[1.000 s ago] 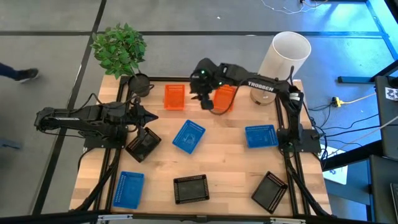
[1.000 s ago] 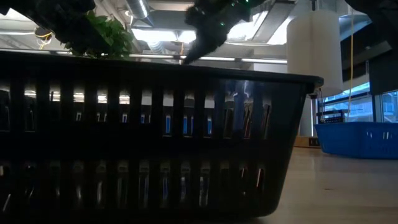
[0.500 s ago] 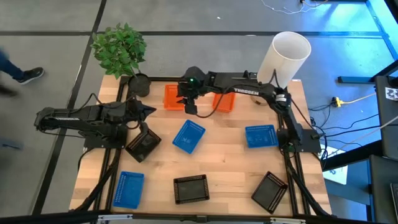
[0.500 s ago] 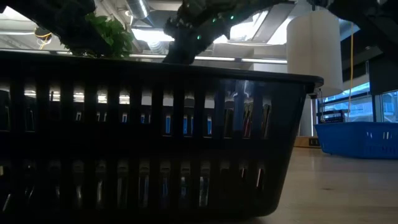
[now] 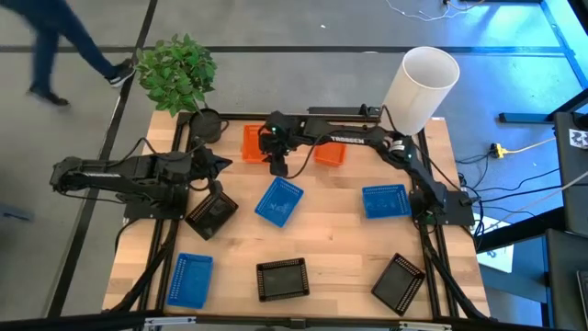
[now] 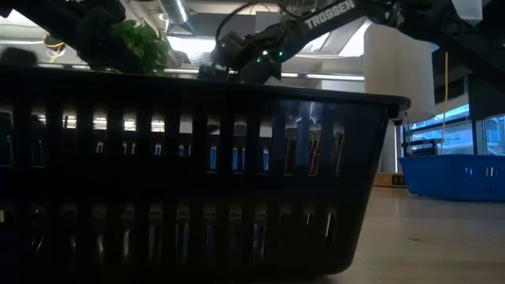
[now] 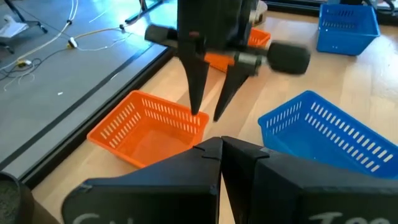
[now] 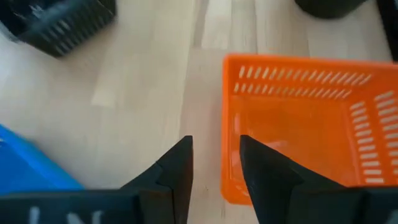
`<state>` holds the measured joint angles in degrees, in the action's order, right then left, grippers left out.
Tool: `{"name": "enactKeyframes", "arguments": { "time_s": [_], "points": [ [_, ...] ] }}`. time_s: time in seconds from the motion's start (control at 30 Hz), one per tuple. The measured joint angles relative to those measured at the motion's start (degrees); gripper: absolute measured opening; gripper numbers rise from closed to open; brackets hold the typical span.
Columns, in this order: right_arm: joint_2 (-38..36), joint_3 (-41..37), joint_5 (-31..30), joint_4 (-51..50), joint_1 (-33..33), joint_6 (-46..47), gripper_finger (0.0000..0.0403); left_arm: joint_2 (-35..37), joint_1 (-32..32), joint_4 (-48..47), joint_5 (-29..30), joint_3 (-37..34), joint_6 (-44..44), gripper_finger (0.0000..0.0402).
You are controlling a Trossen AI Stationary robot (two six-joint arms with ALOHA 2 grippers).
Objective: Stack baskets by color
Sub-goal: Stack the left orange bin on the orange bins
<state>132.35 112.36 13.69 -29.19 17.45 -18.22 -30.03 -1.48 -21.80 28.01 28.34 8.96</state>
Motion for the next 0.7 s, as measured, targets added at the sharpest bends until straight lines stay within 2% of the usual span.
{"name": "enactKeyframes", "arguments": {
  "time_s": [0.6,0.7],
  "points": [
    [2.2,0.02,-0.8,0.49,0.22,0.2,0.0132,0.03,0.0,0.0,0.0,-0.02,-0.03,0.0],
    [3.07,0.0,-3.84,1.49,0.2,2.87,0.0132,0.03,0.0,-0.02,0.02,-0.04,-0.05,0.0]
  ]
}}
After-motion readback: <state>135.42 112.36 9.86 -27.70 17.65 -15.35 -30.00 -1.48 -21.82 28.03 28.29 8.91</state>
